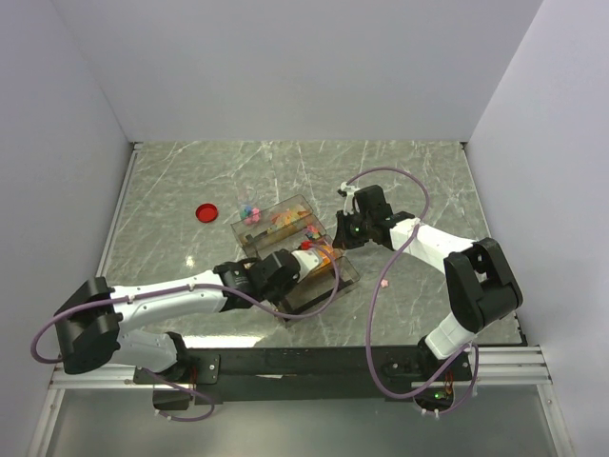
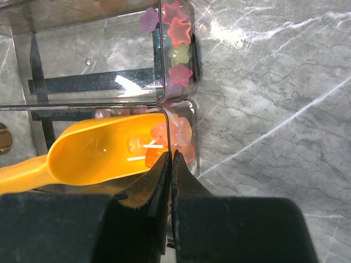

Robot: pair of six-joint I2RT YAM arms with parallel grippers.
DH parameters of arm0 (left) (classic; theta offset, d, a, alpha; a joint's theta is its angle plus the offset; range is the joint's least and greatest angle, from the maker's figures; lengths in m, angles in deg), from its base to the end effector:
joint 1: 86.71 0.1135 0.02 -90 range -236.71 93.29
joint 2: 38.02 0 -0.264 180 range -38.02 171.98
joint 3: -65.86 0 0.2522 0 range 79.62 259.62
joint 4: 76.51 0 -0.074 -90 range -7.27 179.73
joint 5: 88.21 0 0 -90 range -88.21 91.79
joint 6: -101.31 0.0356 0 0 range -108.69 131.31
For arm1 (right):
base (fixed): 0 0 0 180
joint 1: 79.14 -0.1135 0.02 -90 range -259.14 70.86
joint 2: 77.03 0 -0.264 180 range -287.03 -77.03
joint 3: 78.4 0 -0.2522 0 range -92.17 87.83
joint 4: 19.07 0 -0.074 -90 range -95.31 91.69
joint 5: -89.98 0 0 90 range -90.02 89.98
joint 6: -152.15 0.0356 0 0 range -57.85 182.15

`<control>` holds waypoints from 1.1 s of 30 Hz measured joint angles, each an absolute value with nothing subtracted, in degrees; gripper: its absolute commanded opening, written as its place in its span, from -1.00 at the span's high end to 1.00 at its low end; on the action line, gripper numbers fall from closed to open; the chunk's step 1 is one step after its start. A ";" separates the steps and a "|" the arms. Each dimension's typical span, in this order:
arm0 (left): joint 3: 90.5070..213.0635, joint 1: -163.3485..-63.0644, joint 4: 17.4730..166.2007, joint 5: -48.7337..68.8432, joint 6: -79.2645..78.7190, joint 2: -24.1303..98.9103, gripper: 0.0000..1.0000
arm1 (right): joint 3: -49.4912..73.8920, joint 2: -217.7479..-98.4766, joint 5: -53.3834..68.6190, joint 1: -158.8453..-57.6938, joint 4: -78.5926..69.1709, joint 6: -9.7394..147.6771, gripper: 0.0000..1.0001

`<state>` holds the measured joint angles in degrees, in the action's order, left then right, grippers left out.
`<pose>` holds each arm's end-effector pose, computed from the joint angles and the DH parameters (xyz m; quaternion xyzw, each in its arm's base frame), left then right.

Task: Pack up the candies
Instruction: Scoop the fake candies from the storage box.

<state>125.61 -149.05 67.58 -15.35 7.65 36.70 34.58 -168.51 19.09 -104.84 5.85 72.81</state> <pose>0.1310 -0.2274 0.2192 0.4131 0.8367 -0.0625 0.3541 0.2891 0.1521 0.1913 -0.1782 0.9093 0.2547 0.2766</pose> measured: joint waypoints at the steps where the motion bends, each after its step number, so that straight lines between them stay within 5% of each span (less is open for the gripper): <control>1: 125.61 -148.66 67.62 -14.68 7.62 36.70 0.75 | 34.58 -168.51 19.09 -104.84 5.85 72.81 1.00; 8: 125.18 -139.74 68.52 -2.65 6.27 35.87 0.88 | 34.65 -168.49 19.13 -104.84 5.76 72.79 1.00; 14: 124.96 -135.57 68.81 5.87 4.59 35.76 0.75 | 34.91 -168.45 19.20 -104.84 5.28 72.79 1.00; 26: 127.34 -138.34 66.75 3.20 6.97 39.65 0.24 | 35.04 -168.45 19.31 -104.64 4.63 72.74 1.00; 33: 129.02 -140.38 68.85 1.04 9.00 43.59 0.30 | 35.32 -168.45 19.40 -104.44 3.99 72.74 1.00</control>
<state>129.02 -140.38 68.85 1.04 9.00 43.59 35.32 -168.45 19.40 -104.44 3.99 72.74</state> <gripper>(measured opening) 0.380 0.057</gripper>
